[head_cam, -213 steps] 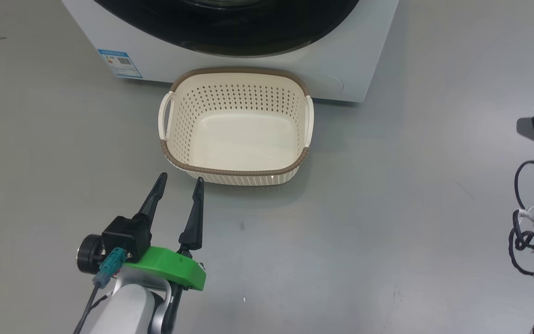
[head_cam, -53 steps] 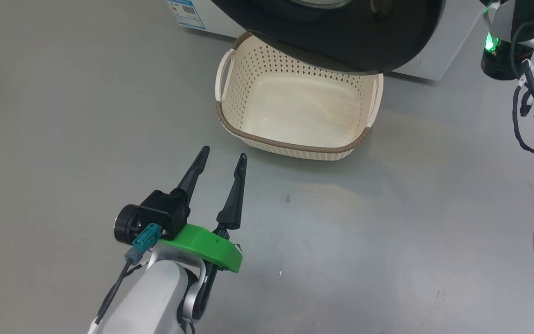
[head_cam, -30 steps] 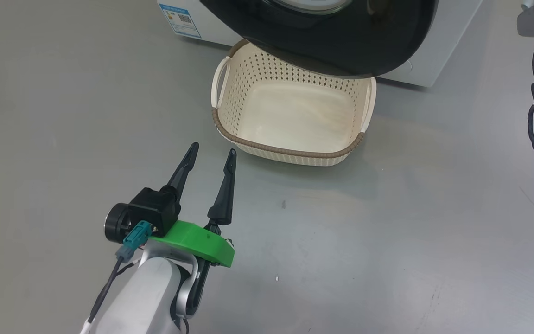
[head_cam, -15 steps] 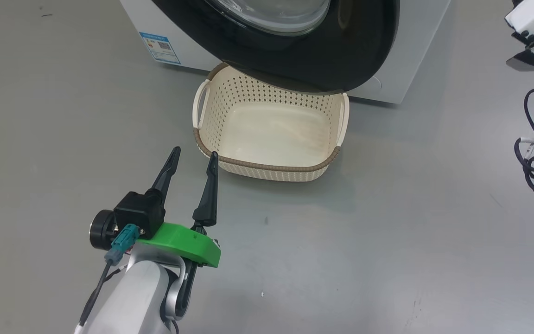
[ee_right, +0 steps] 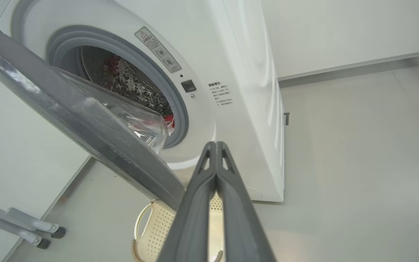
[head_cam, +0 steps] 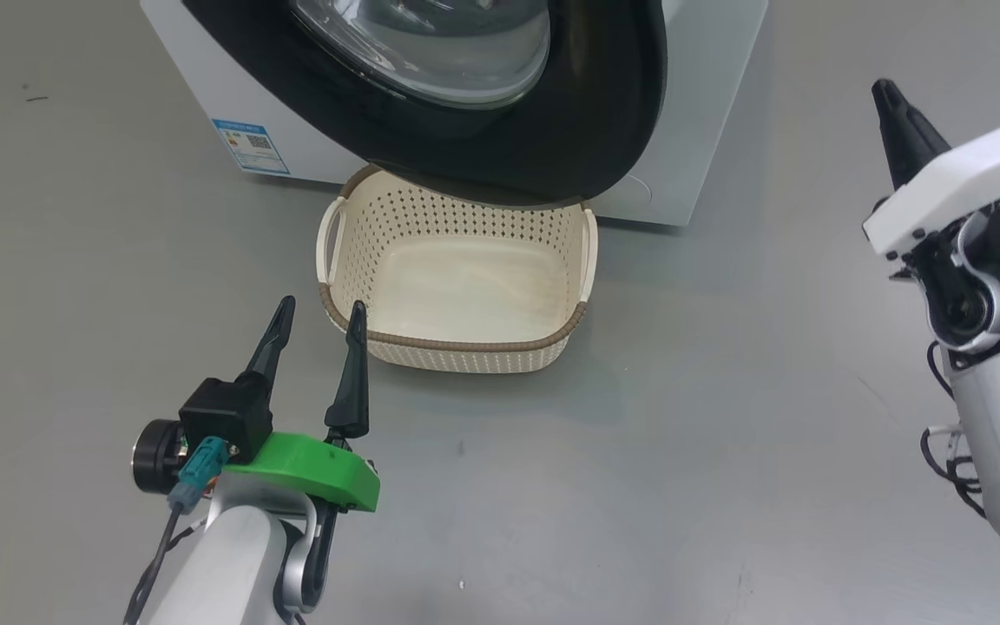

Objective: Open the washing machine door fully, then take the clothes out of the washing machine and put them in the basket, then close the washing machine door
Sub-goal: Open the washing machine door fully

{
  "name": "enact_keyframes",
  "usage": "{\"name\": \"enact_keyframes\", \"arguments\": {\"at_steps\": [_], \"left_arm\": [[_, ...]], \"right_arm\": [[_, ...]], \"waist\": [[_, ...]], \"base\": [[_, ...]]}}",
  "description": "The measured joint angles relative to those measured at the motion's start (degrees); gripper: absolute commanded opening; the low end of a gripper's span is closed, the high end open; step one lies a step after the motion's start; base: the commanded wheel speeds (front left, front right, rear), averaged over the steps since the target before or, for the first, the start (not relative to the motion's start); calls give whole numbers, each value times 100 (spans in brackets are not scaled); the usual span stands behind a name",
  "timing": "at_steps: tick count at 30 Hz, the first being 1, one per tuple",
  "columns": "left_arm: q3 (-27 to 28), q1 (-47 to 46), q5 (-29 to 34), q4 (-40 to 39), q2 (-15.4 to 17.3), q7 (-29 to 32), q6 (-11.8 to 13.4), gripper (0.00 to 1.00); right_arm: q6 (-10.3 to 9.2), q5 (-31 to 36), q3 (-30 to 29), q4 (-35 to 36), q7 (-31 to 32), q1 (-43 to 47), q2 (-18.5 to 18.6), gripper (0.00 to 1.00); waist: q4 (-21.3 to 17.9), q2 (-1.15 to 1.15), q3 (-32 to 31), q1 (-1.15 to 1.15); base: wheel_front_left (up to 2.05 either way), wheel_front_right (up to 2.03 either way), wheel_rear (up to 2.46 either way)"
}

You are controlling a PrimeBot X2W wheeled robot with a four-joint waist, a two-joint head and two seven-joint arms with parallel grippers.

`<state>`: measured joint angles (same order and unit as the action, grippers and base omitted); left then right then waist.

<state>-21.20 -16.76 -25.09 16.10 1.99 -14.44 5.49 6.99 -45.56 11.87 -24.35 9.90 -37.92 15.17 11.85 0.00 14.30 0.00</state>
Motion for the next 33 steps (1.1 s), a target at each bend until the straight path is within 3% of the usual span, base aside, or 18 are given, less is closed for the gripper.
{"name": "enact_keyframes", "arguments": {"at_steps": [12,13,14,15,23,33], "left_arm": [[188,204,177,0,-1,0,-75,100],[214,218,189,1,-1,0,-75,100],[240,225,200,1,0,0,-76,100],[253,230,202,2,0,0,-77,100],[294,338,259,3,-1,0,-178,100],[371,363,336,0,0,0,-235,100]], "right_arm": [[0,937,259,749,-1356,1457,334,0],[-7,959,231,771,-1444,1566,331,5],[-11,987,208,793,-1543,1669,330,45],[-65,1021,185,821,-1639,1772,330,100],[-266,1081,-44,1103,-2296,2443,247,100],[-420,1087,-119,1373,-2343,2996,76,100]], "waist": [[-245,0,-247,0],[-263,0,-260,0],[-279,0,-274,0],[-292,0,-291,0],[-386,0,-384,0],[-428,0,-388,0]], "base": [[0,0,0],[0,0,0],[0,0,0],[0,0,0],[0,0,0],[0,0,0]]}}
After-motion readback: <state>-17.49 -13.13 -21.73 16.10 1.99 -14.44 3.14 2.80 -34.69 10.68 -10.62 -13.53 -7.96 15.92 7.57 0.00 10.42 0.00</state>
